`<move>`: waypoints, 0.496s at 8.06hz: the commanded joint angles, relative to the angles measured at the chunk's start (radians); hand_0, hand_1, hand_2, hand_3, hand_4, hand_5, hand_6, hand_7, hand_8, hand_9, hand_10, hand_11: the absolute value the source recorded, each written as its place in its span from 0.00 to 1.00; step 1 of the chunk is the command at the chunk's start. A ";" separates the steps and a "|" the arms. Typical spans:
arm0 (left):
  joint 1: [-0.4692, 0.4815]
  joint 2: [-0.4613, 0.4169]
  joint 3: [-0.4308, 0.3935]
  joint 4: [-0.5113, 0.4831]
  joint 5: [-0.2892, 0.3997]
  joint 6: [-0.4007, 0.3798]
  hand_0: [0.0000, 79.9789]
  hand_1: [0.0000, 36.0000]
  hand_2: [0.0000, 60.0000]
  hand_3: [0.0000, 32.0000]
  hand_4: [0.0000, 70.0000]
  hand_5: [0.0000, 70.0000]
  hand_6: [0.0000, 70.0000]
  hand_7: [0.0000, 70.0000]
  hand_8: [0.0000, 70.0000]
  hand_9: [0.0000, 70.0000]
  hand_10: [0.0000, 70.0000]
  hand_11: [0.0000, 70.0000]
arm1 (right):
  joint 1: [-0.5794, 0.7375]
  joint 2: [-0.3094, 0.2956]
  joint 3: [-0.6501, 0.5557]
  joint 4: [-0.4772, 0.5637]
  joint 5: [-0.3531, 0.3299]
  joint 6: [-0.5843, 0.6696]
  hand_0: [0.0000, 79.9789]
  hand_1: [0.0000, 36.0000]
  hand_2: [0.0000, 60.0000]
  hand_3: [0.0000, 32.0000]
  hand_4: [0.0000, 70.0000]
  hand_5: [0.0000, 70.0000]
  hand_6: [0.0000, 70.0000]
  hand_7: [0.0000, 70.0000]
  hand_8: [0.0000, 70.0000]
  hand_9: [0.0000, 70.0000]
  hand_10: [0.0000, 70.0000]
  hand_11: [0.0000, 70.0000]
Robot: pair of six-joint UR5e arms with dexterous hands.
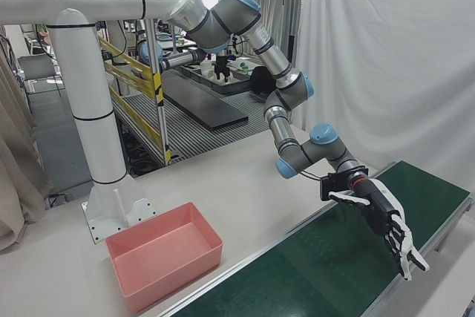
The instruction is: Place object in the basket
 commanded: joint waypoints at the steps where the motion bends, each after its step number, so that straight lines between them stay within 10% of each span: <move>1: 0.001 0.000 0.001 0.002 -0.001 0.000 0.61 0.00 0.00 0.31 0.10 0.38 0.06 0.06 0.19 0.20 0.08 0.12 | 0.000 0.000 0.000 0.000 0.000 0.000 0.00 0.00 0.00 0.00 0.00 0.00 0.00 0.00 0.00 0.00 0.00 0.00; 4: 0.001 -0.002 -0.002 0.000 -0.001 0.000 0.67 0.04 0.00 0.28 0.09 0.40 0.08 0.06 0.20 0.21 0.08 0.13 | 0.000 0.000 0.001 0.000 0.000 0.000 0.00 0.00 0.00 0.00 0.00 0.00 0.00 0.00 0.00 0.00 0.00 0.00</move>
